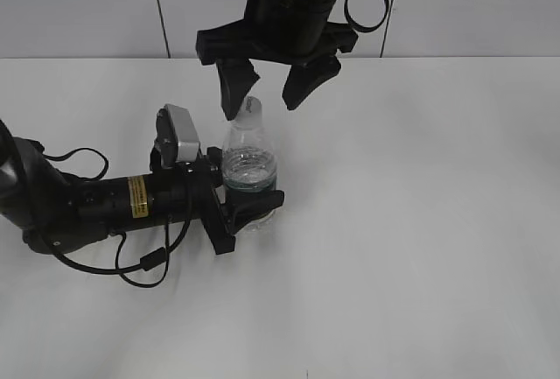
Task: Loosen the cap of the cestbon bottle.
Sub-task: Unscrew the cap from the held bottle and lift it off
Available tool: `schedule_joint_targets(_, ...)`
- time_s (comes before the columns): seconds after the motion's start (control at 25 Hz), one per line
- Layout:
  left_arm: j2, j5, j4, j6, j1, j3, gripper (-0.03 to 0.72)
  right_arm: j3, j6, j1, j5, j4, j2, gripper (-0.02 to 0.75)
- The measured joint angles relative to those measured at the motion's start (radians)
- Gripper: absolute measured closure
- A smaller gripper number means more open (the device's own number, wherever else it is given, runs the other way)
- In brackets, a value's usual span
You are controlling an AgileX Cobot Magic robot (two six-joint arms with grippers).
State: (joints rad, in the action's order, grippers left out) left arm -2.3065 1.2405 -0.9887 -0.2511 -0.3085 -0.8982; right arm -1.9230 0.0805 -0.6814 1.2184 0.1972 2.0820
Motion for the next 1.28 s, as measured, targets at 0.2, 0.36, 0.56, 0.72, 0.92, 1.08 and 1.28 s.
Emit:
schedule_joint_targets(0.2,-0.01,0.015,0.006,0.004,0.0,0.0,0.281,0.0,-0.001,0.0,0.0,-0.001,0.001,0.15)
schedule_joint_targets(0.36,-0.013,0.023,0.009,0.006,0.0,0.0,0.281,0.0,-0.003,0.0,0.0,-0.001,0.001,0.15)
schedule_joint_targets(0.56,-0.013,0.023,0.009,0.006,0.0,0.0,0.281,-0.01,-0.007,-0.001,0.001,0.0,0.001,0.15)
schedule_joint_targets(0.72,-0.013,0.023,0.009,0.006,0.0,0.0,0.281,-0.046,-0.008,-0.003,0.002,0.002,0.001,0.15)
schedule_joint_targets(0.92,-0.013,0.022,0.01,0.007,0.0,0.0,0.281,-0.079,-0.011,-0.006,0.002,0.006,0.033,0.15)
schedule_joint_targets(1.08,-0.013,0.023,0.01,0.007,0.0,0.0,0.281,-0.091,-0.023,-0.014,0.002,0.005,0.063,0.15)
schedule_joint_targets(1.28,-0.013,0.022,0.011,0.007,0.0,0.0,0.281,-0.096,-0.03,-0.016,0.002,-0.016,0.067,0.187)
